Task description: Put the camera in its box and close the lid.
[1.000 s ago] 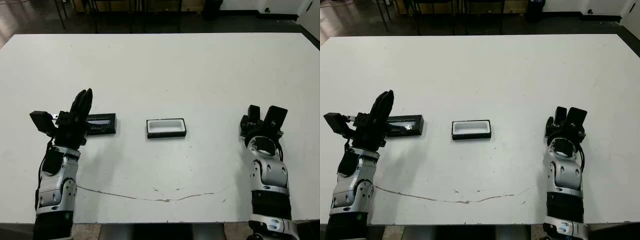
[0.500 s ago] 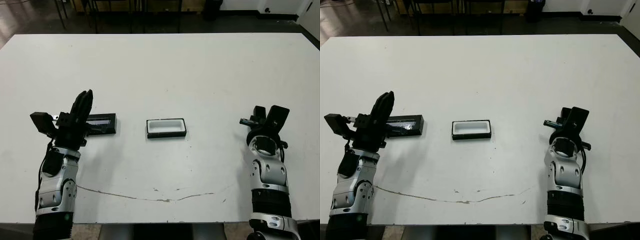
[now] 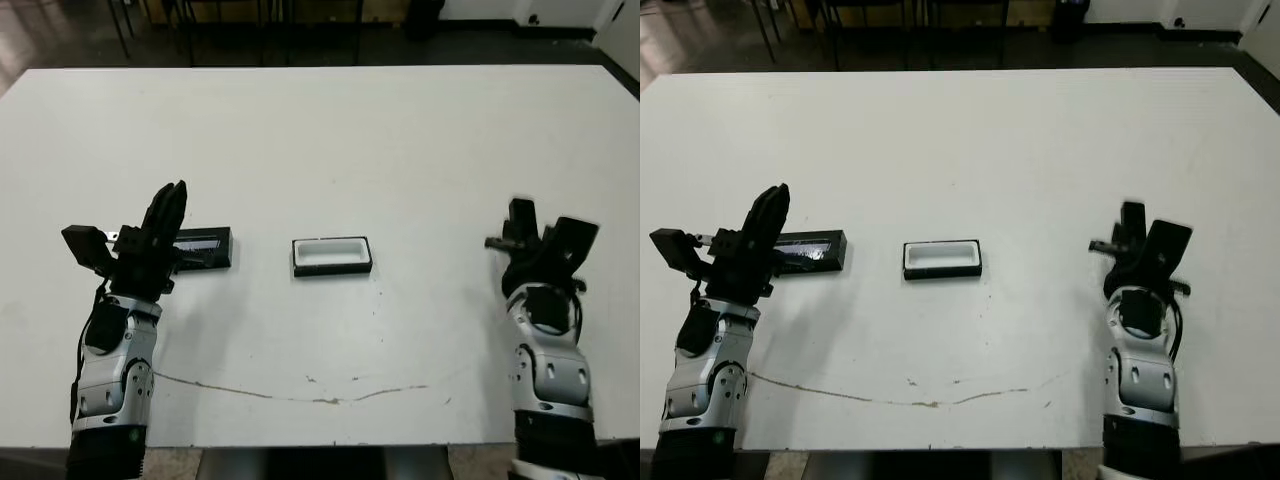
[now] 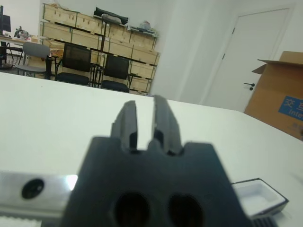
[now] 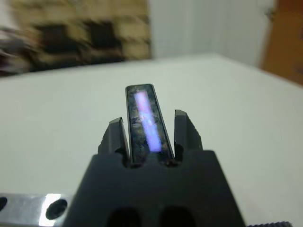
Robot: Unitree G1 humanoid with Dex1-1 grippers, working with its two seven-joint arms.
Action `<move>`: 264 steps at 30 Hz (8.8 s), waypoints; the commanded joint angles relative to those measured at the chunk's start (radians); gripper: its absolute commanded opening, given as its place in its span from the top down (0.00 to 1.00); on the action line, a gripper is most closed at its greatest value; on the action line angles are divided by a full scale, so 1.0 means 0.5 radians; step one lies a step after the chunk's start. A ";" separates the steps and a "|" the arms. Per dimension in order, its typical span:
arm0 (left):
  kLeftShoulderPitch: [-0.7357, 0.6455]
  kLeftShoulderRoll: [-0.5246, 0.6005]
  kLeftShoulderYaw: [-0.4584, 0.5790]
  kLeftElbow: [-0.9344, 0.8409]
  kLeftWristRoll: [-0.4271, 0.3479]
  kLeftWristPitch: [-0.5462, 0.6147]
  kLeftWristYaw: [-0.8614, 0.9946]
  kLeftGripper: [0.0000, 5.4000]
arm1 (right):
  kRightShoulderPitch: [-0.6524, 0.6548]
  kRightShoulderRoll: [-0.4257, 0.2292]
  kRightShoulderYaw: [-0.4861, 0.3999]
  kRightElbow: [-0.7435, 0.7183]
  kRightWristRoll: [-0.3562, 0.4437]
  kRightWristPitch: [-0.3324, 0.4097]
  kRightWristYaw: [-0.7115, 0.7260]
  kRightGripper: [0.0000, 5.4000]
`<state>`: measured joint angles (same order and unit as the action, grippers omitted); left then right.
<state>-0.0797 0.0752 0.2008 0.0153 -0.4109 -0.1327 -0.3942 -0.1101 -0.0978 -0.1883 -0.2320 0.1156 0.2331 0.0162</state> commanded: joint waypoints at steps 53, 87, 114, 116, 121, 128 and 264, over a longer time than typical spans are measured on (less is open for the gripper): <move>0.085 0.018 -0.036 -0.092 0.043 0.092 0.116 1.00 | -1.617 -0.532 1.049 1.538 -0.030 0.096 2.499 0.93; 0.106 0.034 -0.032 -0.088 0.034 0.068 0.081 1.00 | -1.476 -0.449 1.282 1.658 -0.354 -0.021 2.531 0.93; 0.146 0.010 -0.071 -0.177 0.059 0.123 0.142 1.00 | -1.496 -0.249 1.346 1.742 -0.450 -0.047 2.457 0.93; 0.148 0.006 -0.067 -0.170 0.043 0.113 0.128 1.00 | -1.492 -0.244 1.352 1.743 -0.454 -0.052 2.458 0.93; 0.158 -0.003 -0.062 -0.153 0.035 0.083 0.114 1.00 | -1.504 -0.265 1.377 1.759 -0.459 -0.023 2.528 0.90; 0.159 0.007 -0.060 -0.143 0.049 0.075 0.116 1.00 | -1.546 -0.376 1.309 1.824 -0.411 -0.338 2.690 0.62; 0.117 1.198 -0.114 -0.743 1.628 1.687 -0.256 1.00 | 0.165 -0.602 0.168 -0.363 0.658 0.234 1.040 1.00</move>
<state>-0.0701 0.7168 0.0921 -0.3131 0.4421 0.6885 -0.5324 -0.0460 -0.3916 -0.0984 -0.4158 0.4399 0.3320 0.5380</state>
